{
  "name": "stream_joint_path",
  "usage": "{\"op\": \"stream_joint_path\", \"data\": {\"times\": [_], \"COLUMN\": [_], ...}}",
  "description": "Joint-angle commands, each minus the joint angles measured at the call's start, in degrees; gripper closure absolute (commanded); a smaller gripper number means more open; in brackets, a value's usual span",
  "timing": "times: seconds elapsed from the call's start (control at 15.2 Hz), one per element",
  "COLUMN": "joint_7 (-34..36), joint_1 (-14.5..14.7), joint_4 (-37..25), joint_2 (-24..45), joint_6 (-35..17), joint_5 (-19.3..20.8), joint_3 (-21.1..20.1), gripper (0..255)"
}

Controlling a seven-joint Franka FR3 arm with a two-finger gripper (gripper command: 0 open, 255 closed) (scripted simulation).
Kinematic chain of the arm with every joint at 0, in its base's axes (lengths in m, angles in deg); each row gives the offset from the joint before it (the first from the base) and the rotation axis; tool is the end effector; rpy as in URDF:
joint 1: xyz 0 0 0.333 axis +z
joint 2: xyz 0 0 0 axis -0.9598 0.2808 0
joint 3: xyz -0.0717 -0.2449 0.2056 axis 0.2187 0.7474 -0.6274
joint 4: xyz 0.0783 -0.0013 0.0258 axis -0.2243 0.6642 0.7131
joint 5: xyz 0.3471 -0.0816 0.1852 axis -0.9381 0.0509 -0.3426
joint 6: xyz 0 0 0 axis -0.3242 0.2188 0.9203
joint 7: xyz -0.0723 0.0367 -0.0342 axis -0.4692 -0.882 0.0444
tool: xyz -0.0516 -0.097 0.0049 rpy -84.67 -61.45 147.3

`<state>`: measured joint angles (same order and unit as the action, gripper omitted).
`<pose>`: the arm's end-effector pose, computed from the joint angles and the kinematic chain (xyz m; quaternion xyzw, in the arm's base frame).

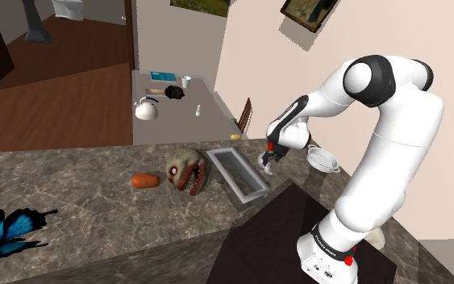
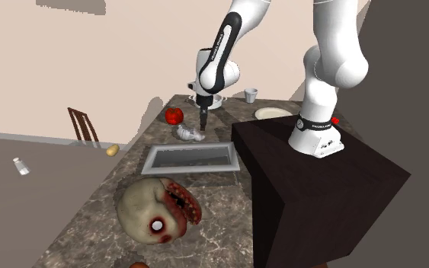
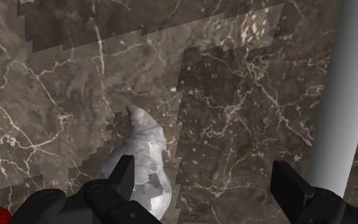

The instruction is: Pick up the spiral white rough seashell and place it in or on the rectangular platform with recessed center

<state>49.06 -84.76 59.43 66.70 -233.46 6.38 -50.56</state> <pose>0.3956 -0.2329 0.1781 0.9930 -0.1085 0.0459 0.0050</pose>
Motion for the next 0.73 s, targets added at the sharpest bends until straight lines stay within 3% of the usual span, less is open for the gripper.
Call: {"op": "stream_joint_path", "data": {"times": [0.0,0.53,0.59,0.66], "joint_7": [-2.5,-2.4,-2.4,-2.4], "joint_1": [-2.0,-2.1,-2.1,-2.1], "joint_4": [-0.8,-0.8,-0.8,-0.8], "joint_2": [2.6,2.6,2.6,2.6], "joint_6": [-1.8,-1.8,-1.8,-1.8], "joint_5": [-3.0,-2.8,-2.8,-2.8], "joint_3": [-2.4,-2.5,-2.5,-2.5], "gripper": [0,0,255,255]}}
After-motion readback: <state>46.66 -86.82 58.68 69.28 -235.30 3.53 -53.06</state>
